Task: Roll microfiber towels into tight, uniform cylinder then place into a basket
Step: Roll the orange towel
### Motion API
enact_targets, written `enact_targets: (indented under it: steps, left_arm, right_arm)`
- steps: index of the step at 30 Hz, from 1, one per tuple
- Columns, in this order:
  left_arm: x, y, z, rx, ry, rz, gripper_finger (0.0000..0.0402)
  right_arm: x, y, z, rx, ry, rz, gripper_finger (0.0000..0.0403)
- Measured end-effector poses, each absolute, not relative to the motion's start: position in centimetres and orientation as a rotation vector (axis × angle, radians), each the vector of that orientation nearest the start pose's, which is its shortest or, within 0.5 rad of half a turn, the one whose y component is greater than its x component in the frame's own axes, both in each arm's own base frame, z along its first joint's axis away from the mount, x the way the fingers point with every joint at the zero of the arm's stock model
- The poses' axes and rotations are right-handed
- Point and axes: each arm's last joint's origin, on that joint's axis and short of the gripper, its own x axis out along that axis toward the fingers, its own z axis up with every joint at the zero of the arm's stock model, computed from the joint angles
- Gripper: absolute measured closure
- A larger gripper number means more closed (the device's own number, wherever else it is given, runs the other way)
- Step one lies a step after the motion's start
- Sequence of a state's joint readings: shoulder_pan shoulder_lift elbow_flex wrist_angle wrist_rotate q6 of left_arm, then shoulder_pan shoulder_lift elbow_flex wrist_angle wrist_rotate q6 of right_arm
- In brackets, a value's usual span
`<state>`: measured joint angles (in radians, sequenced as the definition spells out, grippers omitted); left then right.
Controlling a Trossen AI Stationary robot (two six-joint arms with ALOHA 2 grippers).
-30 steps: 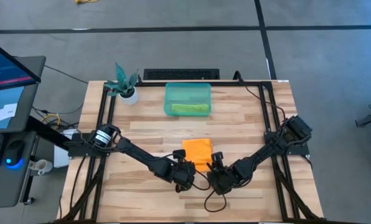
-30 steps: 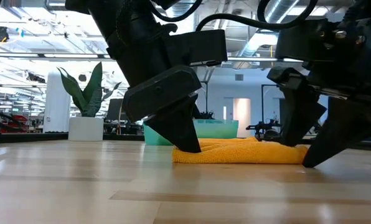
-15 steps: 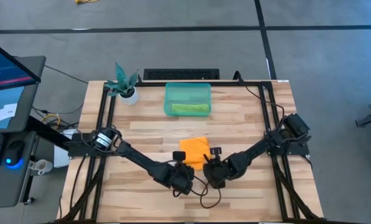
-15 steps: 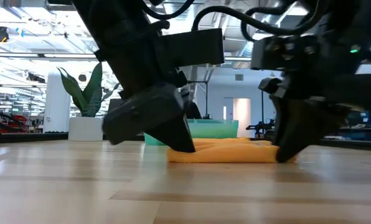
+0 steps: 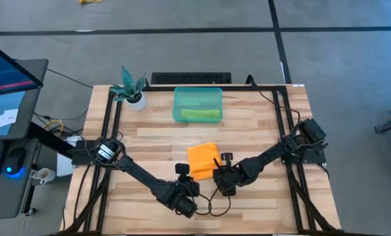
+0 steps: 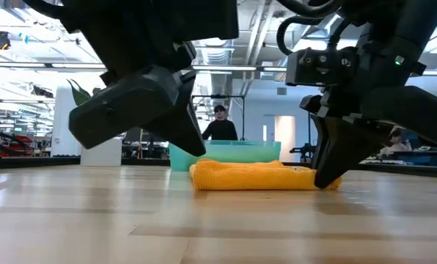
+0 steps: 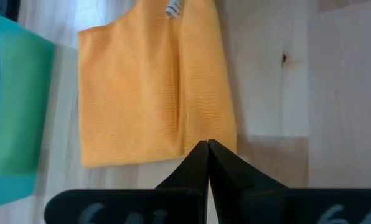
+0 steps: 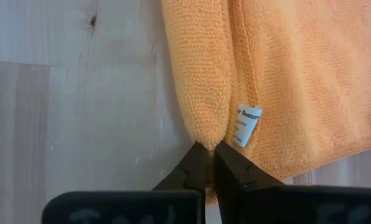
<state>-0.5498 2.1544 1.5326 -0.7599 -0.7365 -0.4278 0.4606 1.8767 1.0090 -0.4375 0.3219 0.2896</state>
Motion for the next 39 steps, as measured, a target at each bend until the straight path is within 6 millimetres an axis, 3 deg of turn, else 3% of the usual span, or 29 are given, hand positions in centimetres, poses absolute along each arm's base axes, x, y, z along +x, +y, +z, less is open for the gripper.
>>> enact_targets:
  steps: [9,24,33,39]
  left_arm:
    - [37.1,-19.1,14.1,0.336,1.112,0.298,0.0380]
    - [38.2,-18.7,13.1,0.336,1.106,0.249,0.0227]
    - [37.7,-18.6,13.7,0.247,1.192,0.299,0.0223]
    - [37.7,-19.5,14.8,0.310,1.165,0.290,0.0224]
  right_arm:
    - [29.8,13.8,11.5,-0.242,1.201,-0.053,0.0385]
    - [29.8,13.8,11.5,-0.232,1.202,-0.052,0.0383]
    - [29.8,13.8,11.5,-0.231,1.203,-0.053,0.0379]
    - [29.8,13.9,11.5,-0.231,1.202,-0.052,0.0380]
